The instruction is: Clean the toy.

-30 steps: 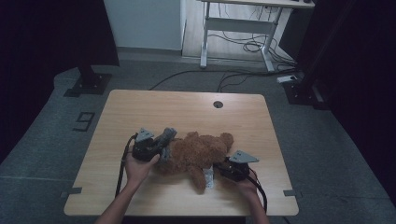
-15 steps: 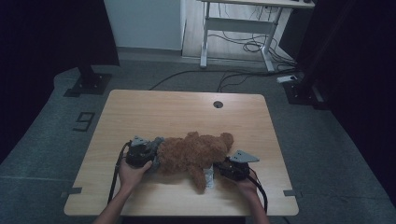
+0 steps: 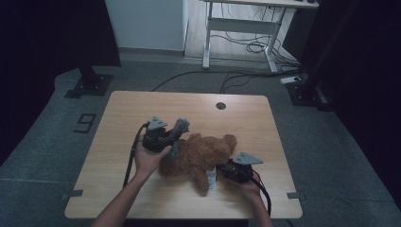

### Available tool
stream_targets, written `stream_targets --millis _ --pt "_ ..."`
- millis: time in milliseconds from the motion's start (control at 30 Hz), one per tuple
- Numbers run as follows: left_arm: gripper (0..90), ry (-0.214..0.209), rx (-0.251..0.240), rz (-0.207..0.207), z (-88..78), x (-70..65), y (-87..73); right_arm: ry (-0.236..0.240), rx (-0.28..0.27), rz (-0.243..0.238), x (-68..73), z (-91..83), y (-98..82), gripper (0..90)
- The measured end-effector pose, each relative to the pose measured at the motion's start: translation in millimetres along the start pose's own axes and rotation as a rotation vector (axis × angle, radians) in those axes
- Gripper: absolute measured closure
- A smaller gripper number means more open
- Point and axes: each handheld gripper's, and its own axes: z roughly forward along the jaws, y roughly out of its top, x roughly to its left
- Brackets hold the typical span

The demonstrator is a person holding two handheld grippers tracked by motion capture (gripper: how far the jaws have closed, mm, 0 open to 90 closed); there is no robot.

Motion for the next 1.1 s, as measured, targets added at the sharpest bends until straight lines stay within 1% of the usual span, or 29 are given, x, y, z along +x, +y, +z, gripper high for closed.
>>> stream_targets --millis 100,133,200,267,333,367,433,467,500,533,567,600,633,667,700,767,800,833,867,900,933,1000,1067,1100 --pt "77.5 -0.027 0.022 0.025 17.3 -17.1 9.2 0.000 0.000 -0.001 0.0 0.0 0.0 57.5" --pt "77.5 -0.041 0.034 0.028 26.1 -24.0 11.7 -0.001 -0.002 -0.002 0.1 0.2 -0.1 57.5" --pt "77.3 -0.069 0.054 0.027 40.2 -33.7 13.2 -0.003 -0.003 0.000 0.6 0.3 -0.1 57.5" --pt "77.0 -0.092 0.089 0.030 54.6 -42.6 8.9 -0.002 -0.005 -0.002 0.4 0.4 -0.2 57.5" --pt "76.7 -0.083 0.122 0.048 66.8 -48.1 -1.8 0.000 -0.002 -0.001 0.2 0.3 -0.3 57.5" --pt "76.9 -0.076 0.114 0.052 68.6 -48.3 -6.0 0.000 0.006 -0.003 0.2 0.6 -0.6 57.5" --pt "77.1 -0.086 0.101 0.030 65.8 -43.0 -12.5 0.001 0.008 -0.008 0.5 1.1 -1.0 57.5" --pt "77.2 -0.085 0.097 0.025 63.9 -40.9 -13.6 0.000 0.008 -0.012 1.1 1.4 -0.9 57.5" --pt "77.3 -0.075 0.098 0.022 58.2 -35.2 -15.6 -0.001 0.008 -0.014 2.7 1.6 -0.9 57.5" --pt "77.3 -0.075 0.098 0.022 58.2 -35.2 -15.6 -0.001 0.008 -0.014 2.7 1.6 -0.9 57.5" --pt "77.3 -0.048 0.101 0.024 51.1 -28.9 -17.3 -0.005 0.008 -0.014 3.9 1.6 -0.9 57.6" --pt "77.3 -0.030 0.102 0.033 46.0 -23.7 -19.0 -0.006 0.008 -0.014 4.0 1.4 -0.9 57.6" --pt "77.3 -0.025 0.102 0.031 42.7 -20.2 -20.4 -0.005 0.007 -0.012 4.0 1.1 -1.1 57.6" --pt "77.3 -0.025 0.102 0.031 42.7 -20.2 -20.4 -0.005 0.007 -0.012 4.0 1.1 -1.1 57.6" --pt "77.3 -0.018 0.101 0.030 37.8 -14.6 -22.5 -0.004 0.006 -0.013 4.1 1.0 -1.2 57.6" --pt "77.3 -0.004 0.082 0.011 25.6 -1.8 -27.9 -0.003 -0.001 -0.013 4.7 1.1 -2.0 57.6" --pt "77.2 0.010 0.064 -0.010 12.9 10.5 -33.4 -0.002 0.003 -0.014 4.7 0.6 -2.4 57.6" --pt "77.1 0.018 0.053 -0.026 6.8 16.5 -37.1 -0.002 0.003 -0.013 4.7 0.5 -2.7 57.6" --pt "77.0 0.018 0.053 -0.026 6.8 16.5 -37.1 -0.002 0.003 -0.013 4.7 0.5 -2.7 57.6" --pt "77.0 0.022 0.046 -0.038 2.5 21.1 -40.3 -0.002 0.004 -0.011 4.8 0.2 -3.1 57.7" --pt "77.0 0.031 0.038 -0.055 -3.6 28.6 -46.0 -0.002 0.004 -0.011 4.8 0.2 -3.1 57.7" --pt "76.9 0.055 0.038 -0.079 -11.2 40.2 -56.4 0.000 0.003 -0.009 4.7 0.2 -3.4 57.7" --pt "77.0 0.073 0.059 -0.093 -14.7 50.7 -69.3 0.001 0.003 -0.007 4.5 0.1 -3.5 57.7" --pt "77.1 0.088 0.085 -0.105 -14.2 57.2 -81.7 0.002 0.005 -0.005 4.2 0.0 -3.6 57.6"
